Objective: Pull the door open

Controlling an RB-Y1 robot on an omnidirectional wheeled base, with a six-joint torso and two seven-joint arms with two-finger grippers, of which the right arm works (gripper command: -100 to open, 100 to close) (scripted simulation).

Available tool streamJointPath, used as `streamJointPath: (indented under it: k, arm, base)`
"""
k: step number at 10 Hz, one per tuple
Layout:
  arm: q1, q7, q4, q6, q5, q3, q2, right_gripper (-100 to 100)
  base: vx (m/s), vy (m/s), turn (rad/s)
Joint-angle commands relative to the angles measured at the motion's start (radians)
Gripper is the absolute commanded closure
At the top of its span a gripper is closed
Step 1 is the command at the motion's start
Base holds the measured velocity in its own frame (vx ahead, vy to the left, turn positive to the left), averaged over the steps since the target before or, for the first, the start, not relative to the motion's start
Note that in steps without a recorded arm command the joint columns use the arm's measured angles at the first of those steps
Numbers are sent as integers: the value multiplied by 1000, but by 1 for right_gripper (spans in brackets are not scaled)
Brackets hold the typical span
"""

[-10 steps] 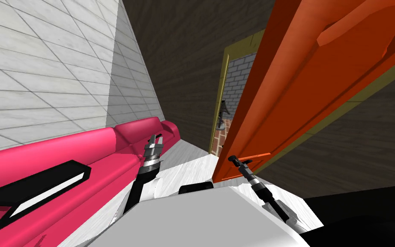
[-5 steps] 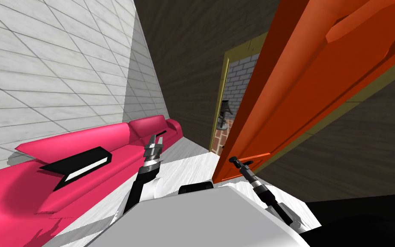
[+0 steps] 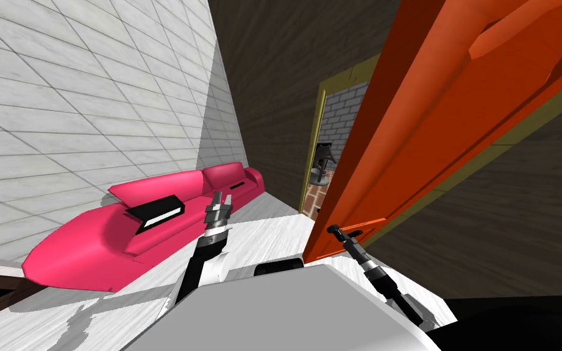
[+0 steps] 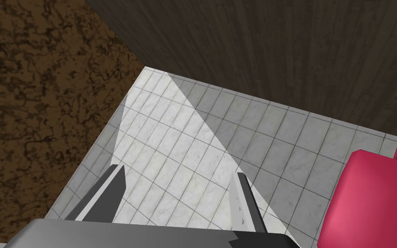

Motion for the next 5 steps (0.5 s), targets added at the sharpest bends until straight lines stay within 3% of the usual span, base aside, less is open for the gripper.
streamJointPath:
  k: [1,4,5]
  arm:
    - [4,-1,4,-13,-2,-2,-8,100]
    - [7,-5,22,-37,-2,1,-15,100]
    - [3,-7,21,-32,-1,2,-12,100]
  base:
    - [-201,-55,145]
    - [-209,-57,153]
    - [-74,-19,24]
